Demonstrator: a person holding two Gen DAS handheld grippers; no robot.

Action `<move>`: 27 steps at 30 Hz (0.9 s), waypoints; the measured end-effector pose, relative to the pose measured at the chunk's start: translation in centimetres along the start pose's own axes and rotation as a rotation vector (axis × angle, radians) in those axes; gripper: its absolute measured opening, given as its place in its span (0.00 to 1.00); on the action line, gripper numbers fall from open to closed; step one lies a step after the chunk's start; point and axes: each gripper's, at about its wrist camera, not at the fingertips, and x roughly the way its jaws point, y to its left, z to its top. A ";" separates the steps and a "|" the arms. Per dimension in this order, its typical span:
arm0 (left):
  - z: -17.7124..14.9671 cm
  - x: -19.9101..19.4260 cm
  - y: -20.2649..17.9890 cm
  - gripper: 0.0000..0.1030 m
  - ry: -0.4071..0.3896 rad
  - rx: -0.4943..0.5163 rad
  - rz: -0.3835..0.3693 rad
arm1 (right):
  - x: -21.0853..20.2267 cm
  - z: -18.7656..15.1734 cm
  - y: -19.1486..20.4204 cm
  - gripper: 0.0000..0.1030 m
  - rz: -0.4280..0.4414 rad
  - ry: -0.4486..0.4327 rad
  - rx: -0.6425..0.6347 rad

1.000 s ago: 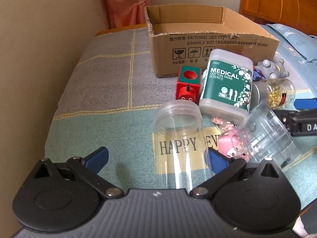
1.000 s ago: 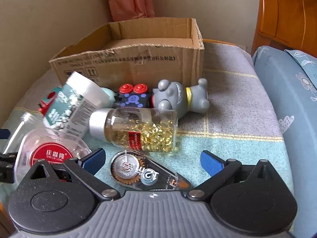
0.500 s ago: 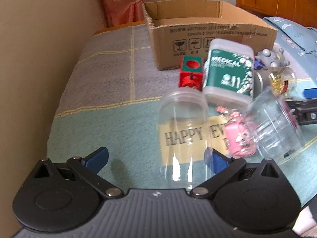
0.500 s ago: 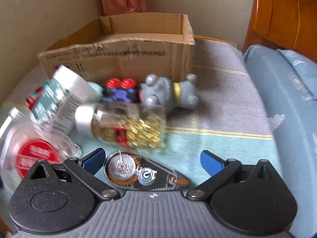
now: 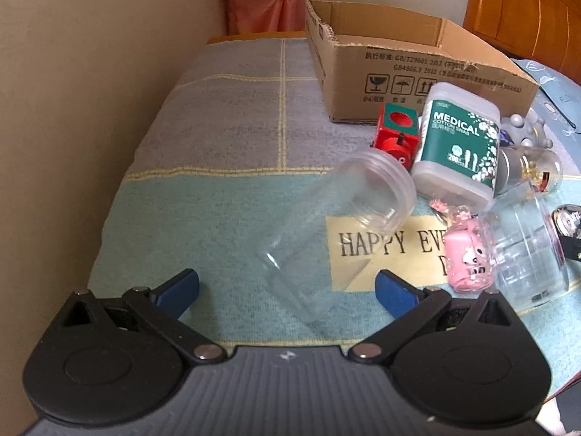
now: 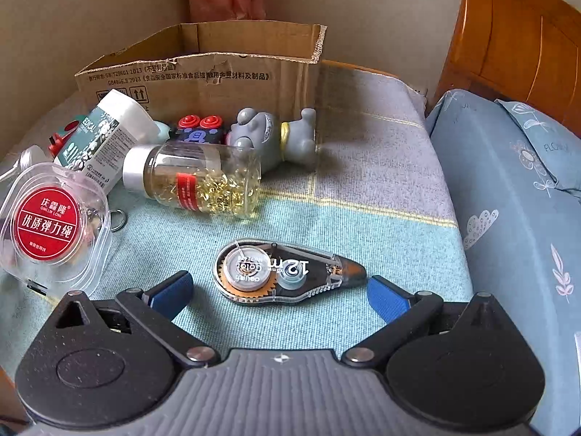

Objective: Organize rigid objects
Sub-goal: 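Close the left gripper around the clear plastic jar while the right gripper grasps the correction tape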

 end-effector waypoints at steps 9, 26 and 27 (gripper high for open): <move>-0.2 -0.4 1.8 0.99 0.004 -0.035 0.076 | -0.4 -0.3 -1.1 1.00 0.007 -0.022 0.005; -0.4 -0.3 -2.4 0.99 -0.067 -0.088 0.016 | -0.7 -1.2 -1.4 1.00 0.045 -0.085 -0.036; -0.1 -0.3 -2.6 0.99 -0.076 -0.096 0.016 | -0.7 -1.2 -1.4 1.00 0.048 -0.087 -0.040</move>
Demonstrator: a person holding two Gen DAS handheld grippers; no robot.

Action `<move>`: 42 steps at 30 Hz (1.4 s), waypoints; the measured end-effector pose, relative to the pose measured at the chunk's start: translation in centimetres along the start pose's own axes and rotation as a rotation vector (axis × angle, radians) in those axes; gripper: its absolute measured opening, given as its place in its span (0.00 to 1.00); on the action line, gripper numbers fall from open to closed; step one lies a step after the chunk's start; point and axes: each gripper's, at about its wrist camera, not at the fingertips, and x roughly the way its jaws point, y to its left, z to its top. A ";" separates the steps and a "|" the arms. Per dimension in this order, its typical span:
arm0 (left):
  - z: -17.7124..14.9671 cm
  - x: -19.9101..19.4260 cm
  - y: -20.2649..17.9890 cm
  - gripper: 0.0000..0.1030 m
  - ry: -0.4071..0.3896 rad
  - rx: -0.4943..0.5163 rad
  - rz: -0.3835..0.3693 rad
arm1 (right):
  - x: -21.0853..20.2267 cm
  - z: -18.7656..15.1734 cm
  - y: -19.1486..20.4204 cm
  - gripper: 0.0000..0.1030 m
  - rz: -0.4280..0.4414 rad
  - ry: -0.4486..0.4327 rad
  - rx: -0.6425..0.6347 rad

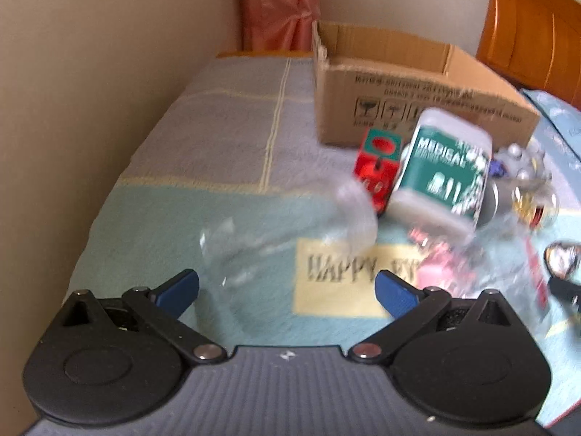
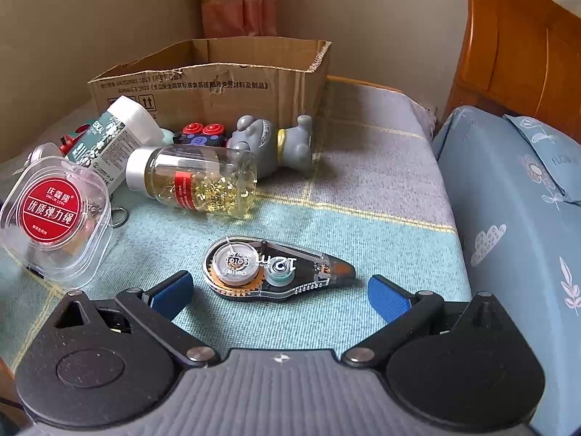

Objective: Organize rigid objects
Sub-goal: 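Close the left gripper around the clear plastic jar while the right gripper grasps the correction tape, then carry the jar and tape into the cardboard box and open both grippers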

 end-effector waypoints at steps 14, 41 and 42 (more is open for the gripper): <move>1.4 0.9 -0.8 0.99 -0.046 -0.012 0.050 | 0.5 0.4 0.6 1.00 0.036 -0.019 -0.031; 2.9 -2.0 0.3 0.91 -0.052 0.148 -0.048 | -0.6 2.1 -0.2 0.90 0.064 0.044 -0.034; 3.3 -2.4 0.2 0.91 -0.051 0.159 -0.058 | -0.8 2.3 -0.4 0.90 0.069 0.043 -0.036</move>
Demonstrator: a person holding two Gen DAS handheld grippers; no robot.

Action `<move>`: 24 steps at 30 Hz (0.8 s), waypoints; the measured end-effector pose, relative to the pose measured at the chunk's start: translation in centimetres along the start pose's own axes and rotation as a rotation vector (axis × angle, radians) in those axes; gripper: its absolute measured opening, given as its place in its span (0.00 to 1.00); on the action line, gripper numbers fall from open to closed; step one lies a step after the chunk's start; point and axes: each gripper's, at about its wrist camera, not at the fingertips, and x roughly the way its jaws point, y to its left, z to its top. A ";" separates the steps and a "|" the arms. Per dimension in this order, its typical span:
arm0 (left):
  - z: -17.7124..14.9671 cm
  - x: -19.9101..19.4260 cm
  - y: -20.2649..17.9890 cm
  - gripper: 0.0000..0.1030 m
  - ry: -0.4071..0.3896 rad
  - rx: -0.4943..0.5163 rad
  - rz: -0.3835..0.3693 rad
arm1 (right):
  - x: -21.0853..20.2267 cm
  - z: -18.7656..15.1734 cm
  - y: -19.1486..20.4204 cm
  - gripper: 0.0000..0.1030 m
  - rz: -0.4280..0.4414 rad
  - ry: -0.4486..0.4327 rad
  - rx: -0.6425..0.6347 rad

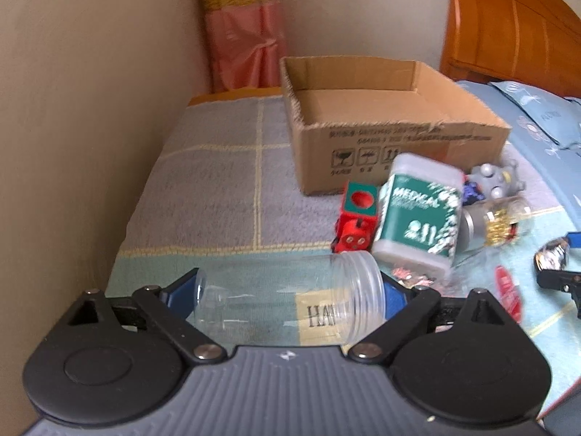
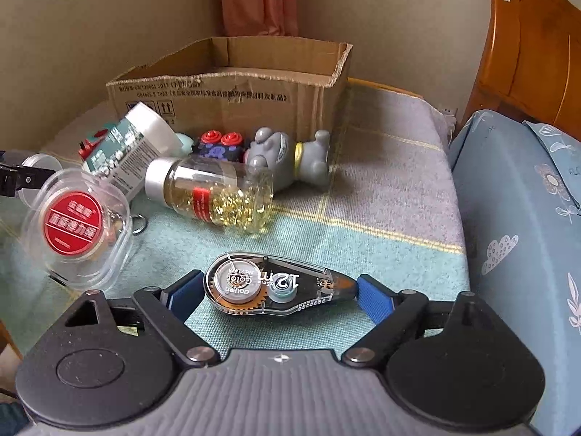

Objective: Organize rigid objects
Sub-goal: 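Carry the jar and tape into the cardboard box and open both grippers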

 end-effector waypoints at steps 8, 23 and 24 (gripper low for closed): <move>5.6 -2.1 -0.6 0.91 -0.045 0.107 -0.049 | -3.5 3.2 -0.8 0.90 0.058 -0.063 -0.043; 16.7 3.1 -4.4 0.92 -0.053 0.207 -0.143 | -4.4 13.5 -1.6 0.90 0.145 -0.193 -0.086; 17.4 3.9 -4.5 0.92 -0.045 0.208 -0.140 | -4.0 14.2 -1.6 0.90 0.147 -0.193 -0.088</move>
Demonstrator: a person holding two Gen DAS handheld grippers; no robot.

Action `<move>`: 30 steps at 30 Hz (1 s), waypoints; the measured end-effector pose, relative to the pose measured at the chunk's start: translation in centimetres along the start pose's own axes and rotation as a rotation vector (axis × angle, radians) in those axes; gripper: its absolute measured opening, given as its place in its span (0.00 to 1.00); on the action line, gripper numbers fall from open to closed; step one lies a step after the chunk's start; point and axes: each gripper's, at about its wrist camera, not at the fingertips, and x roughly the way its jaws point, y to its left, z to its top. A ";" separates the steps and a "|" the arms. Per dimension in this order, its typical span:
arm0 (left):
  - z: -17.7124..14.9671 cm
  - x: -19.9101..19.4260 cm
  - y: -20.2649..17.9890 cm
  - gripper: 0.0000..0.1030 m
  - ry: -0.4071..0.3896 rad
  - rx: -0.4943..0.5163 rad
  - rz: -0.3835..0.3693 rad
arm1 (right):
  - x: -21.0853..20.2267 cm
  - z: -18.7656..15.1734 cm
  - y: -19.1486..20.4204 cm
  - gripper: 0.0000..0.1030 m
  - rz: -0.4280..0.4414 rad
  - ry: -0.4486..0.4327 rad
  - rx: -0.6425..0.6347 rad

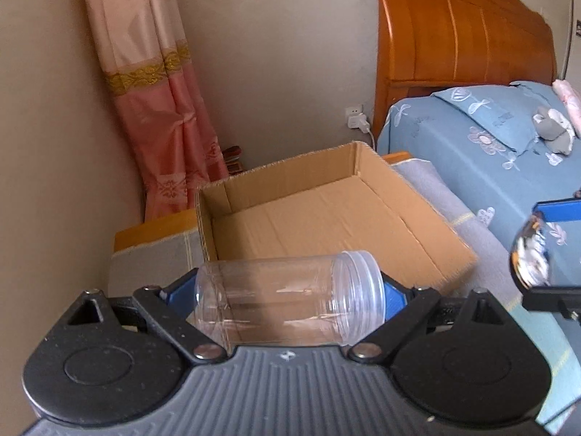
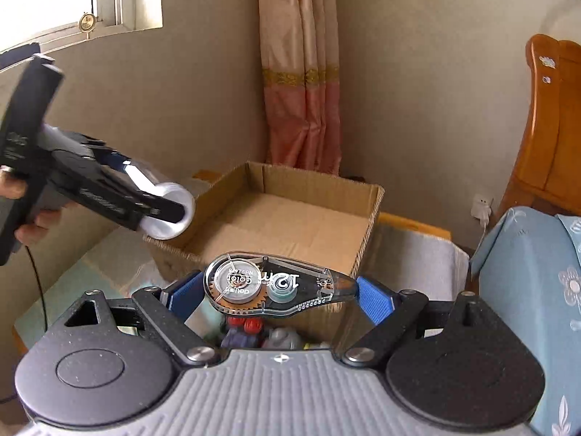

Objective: Organize rigid objects
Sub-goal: 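Carry the jar and tape into the cardboard box and open both grippers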

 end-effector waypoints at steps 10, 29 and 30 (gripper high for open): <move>3.3 5.9 1.3 0.92 0.038 -0.029 -0.005 | 3.4 2.7 -1.7 0.90 0.001 0.017 0.026; 2.1 4.9 2.7 0.96 0.017 -0.019 0.031 | 8.2 3.5 -2.8 0.90 -0.027 0.067 0.033; 1.8 4.4 2.8 0.96 0.020 -0.017 0.034 | 8.5 3.6 -2.8 0.90 -0.029 0.068 0.035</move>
